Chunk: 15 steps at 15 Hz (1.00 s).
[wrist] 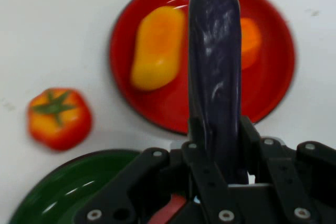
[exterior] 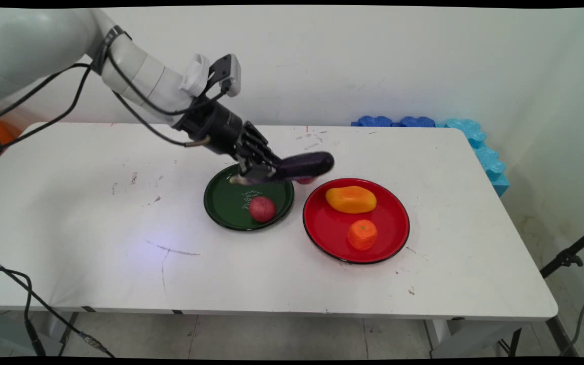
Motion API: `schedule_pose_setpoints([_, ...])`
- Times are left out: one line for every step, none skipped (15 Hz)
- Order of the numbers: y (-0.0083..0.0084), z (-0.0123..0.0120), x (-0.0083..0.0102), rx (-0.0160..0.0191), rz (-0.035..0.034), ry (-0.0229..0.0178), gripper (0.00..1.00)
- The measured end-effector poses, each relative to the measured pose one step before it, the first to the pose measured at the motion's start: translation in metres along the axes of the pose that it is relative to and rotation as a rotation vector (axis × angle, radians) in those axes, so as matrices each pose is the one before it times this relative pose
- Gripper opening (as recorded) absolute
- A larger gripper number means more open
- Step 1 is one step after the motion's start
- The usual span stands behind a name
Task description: Place the picked object on the table
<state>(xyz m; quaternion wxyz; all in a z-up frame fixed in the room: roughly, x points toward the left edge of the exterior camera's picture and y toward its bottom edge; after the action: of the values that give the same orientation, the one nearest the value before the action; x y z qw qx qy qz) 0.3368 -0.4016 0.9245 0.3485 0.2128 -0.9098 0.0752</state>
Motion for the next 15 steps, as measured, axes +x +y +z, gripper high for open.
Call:
schedule_pose_setpoints([0.01195, 0.00058, 0.00127, -0.01845, 0.02103, -0.00040, 0.00])
schedule_pose_setpoints([0.00996, 0.00201, 0.00051, -0.01790, 0.02242, -0.00269, 0.00])
schedule_pose_setpoints([0.00614, 0.00176, -0.00012, -0.01075, 0.01480, -0.00233, 0.00])
schedule_pose_setpoints([0.00874, 0.00304, -0.00057, -0.01562, 0.02038, -0.00399, 0.00])
schedule_pose_setpoints([0.00504, 0.00255, -0.00048, -0.00942, 0.01349, -0.00291, 0.00])
schedule_pose_setpoints([0.00700, 0.00459, -0.00094, -0.01474, 0.01908, -0.00570, 0.00])
schedule_pose_setpoints([0.00399, 0.00313, -0.00077, -0.00711, 0.01009, -0.00341, 0.00])
schedule_pose_setpoints([0.00503, 0.00525, -0.00150, -0.00891, 0.01132, -0.00658, 0.00])
schedule_pose_setpoints([0.00487, 0.00684, -0.00224, -0.00968, 0.00926, -0.00868, 0.00])
schedule_pose_setpoints([0.00413, 0.00671, -0.00235, -0.00997, 0.00852, -0.00802, 0.00])
schedule_pose_setpoints([0.00275, 0.00621, -0.00193, -0.01078, 0.00866, -0.00606, 0.00])
schedule_pose_setpoints([0.00149, 0.00400, -0.00158, -0.00739, 0.00607, -0.00392, 0.00])
schedule_pose_setpoints([0.00205, 0.00567, -0.00224, -0.01063, 0.00866, -0.00564, 0.00])
schedule_pose_setpoints([0.00115, 0.00354, -0.00177, -0.00621, 0.00526, -0.00389, 0.00])
schedule_pose_setpoints([0.00135, 0.00521, -0.00267, -0.00894, 0.00726, -0.00602, 0.00])
